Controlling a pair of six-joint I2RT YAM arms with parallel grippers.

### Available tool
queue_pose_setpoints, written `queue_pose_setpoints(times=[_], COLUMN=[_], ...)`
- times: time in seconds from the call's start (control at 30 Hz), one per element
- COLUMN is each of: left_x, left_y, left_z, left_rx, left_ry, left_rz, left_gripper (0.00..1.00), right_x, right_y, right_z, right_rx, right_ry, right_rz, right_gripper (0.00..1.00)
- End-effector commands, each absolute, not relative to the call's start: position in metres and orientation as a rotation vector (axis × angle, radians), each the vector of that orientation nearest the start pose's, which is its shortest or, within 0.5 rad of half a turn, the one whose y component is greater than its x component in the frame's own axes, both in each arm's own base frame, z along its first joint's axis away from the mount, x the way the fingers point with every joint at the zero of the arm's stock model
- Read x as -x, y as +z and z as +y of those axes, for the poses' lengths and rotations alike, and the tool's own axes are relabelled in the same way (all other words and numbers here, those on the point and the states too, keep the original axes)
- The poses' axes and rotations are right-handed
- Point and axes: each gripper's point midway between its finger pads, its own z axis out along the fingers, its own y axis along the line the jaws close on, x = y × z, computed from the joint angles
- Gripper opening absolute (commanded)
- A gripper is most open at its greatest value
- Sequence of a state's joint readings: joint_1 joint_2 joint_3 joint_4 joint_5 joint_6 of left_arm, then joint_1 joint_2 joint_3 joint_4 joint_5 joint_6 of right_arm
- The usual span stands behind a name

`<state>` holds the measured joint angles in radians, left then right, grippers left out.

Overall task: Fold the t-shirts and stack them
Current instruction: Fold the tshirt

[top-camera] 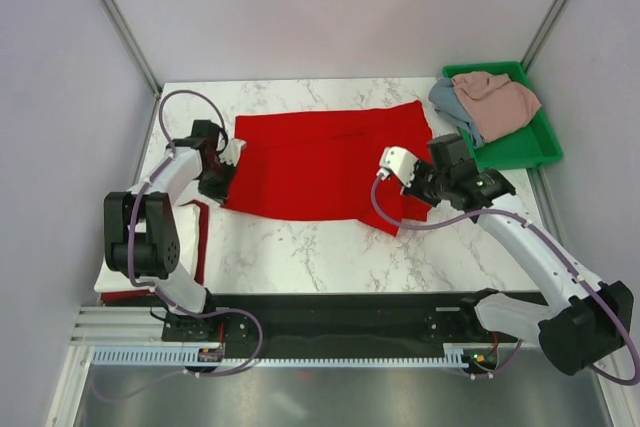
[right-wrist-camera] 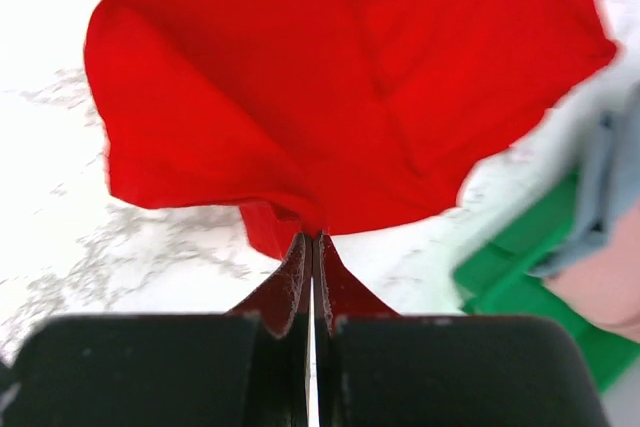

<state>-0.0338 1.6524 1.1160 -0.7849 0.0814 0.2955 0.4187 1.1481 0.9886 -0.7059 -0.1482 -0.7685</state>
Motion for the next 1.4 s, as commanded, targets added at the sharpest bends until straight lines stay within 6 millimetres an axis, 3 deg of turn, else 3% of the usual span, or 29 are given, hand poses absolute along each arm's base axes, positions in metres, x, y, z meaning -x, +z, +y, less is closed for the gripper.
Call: queue_pose_setpoints(times=[0.0, 0.13, 0.37, 0.67, 0.7, 0.83, 0.9, 1.1, 1.27, 1.37], left_x=[-0.329, -0.344, -0.372, -0.41, -0.414, -0.434, -0.437, -0.45, -0.454, -0.459], left_y=[0.088, 0.099, 0.114, 0.116, 0.111, 0.11, 0.1, 0.096, 0.084, 0.079], left_z=[-0.017, -0.018, -0.018, -0.018, -0.018, -0.021, -0.021, -0.018, -0.017, -0.018], left_rx=[-0.489, -0.481, -0.43, -0.397, -0.398, -0.416, -0.424, -0.431, -0.425, -0.424], left_ry=[-0.083, -0.081, -0.074, -0.086, -0.09, -0.114, -0.119, -0.1, -0.096, -0.105], left_rz=[2.735, 2.713, 2.676, 2.661, 2.671, 2.676, 2.713, 2.721, 2.743, 2.749], left_gripper=[0.02, 0.02, 0.02, 0.02, 0.02, 0.02, 0.02, 0.02, 0.02, 0.02], right_x=[-0.309, -0.338, -0.379, -0.436, -0.443, -0.475, -0.488, -0.528, -0.547, -0.558], right_y=[0.198, 0.225, 0.247, 0.238, 0.23, 0.234, 0.223, 0.226, 0.223, 0.21], right_z=[0.113, 0.11, 0.107, 0.099, 0.099, 0.099, 0.1, 0.097, 0.093, 0.096], right_rx=[1.281, 1.202, 1.114, 1.017, 1.021, 0.984, 0.973, 0.897, 0.875, 0.882], right_ry=[-0.077, -0.133, -0.19, -0.224, -0.225, -0.248, -0.24, -0.24, -0.247, -0.244], right_rz=[1.942, 1.896, 1.866, 1.906, 1.923, 1.907, 1.929, 1.925, 1.928, 1.944], right_gripper=[0.0, 0.0, 0.0, 0.0, 0.0, 0.0, 0.0, 0.0, 0.0, 0.0])
